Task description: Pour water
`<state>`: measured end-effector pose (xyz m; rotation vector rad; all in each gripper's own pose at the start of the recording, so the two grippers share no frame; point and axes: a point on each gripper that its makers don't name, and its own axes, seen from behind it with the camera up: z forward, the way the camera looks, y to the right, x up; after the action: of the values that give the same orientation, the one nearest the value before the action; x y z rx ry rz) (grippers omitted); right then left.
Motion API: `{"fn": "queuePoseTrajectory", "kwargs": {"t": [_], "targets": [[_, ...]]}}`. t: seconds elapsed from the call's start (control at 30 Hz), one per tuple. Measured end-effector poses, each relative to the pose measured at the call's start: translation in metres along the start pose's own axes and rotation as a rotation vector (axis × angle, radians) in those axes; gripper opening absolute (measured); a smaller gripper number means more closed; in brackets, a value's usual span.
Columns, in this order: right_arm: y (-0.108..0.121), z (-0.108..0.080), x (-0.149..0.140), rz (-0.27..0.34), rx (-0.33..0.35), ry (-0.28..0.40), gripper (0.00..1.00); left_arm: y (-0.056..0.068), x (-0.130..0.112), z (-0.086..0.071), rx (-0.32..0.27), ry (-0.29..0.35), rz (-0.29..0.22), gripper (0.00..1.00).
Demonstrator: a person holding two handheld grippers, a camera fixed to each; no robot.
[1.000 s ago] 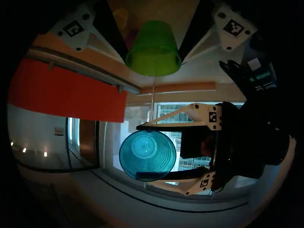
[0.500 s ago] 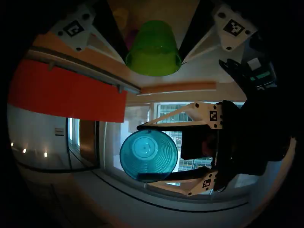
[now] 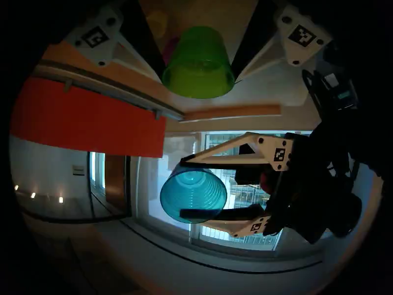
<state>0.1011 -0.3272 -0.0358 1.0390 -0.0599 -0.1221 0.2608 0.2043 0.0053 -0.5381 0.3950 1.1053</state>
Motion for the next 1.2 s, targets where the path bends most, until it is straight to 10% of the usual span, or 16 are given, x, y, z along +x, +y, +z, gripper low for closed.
{"fn": "queuePoseTrajectory", "kwargs": {"t": [0.8, 1.2], "targets": [[0.003, -0.007, 0.005, -0.005, -0.016, 0.016, 0.91, -0.009, -0.03, 0.008, -0.037, 0.003, -0.83, 0.86], [0.002, -0.008, 0.007, -0.007, -0.019, 0.018, 0.91, -0.008, -0.04, 0.011, -0.06, 0.011, -1.107, 0.86]]}}
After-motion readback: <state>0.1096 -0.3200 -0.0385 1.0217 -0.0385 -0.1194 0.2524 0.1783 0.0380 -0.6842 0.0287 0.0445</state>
